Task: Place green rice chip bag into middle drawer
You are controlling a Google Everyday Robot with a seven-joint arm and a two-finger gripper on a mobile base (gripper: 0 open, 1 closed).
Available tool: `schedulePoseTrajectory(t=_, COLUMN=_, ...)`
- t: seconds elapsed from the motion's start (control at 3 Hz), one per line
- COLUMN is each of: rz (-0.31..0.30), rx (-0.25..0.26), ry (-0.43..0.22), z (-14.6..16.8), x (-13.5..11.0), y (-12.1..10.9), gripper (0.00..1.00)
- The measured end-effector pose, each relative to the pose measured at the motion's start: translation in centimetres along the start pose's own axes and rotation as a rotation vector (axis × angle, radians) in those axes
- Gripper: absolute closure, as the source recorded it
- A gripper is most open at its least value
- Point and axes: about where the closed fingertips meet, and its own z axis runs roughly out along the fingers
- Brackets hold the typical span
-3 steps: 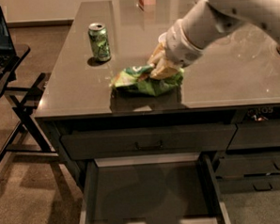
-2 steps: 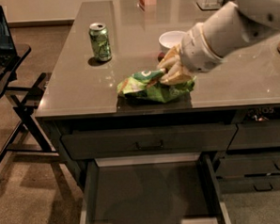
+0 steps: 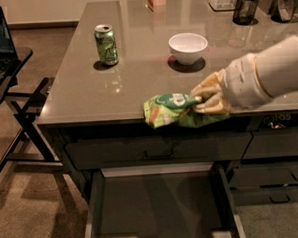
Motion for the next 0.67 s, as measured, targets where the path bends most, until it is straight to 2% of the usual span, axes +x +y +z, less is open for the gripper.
schedulePoseTrajectory(t=0.33, rz=0.02, rx=-0.008, ry=0.036, z=1.21, x=2.27, y=3.55, gripper=1.0)
schedulePoseTrajectory(t=0.67, rz=0.02, rx=-0.008, ry=0.036, z=1.21, x=2.27, y=3.55, gripper=1.0)
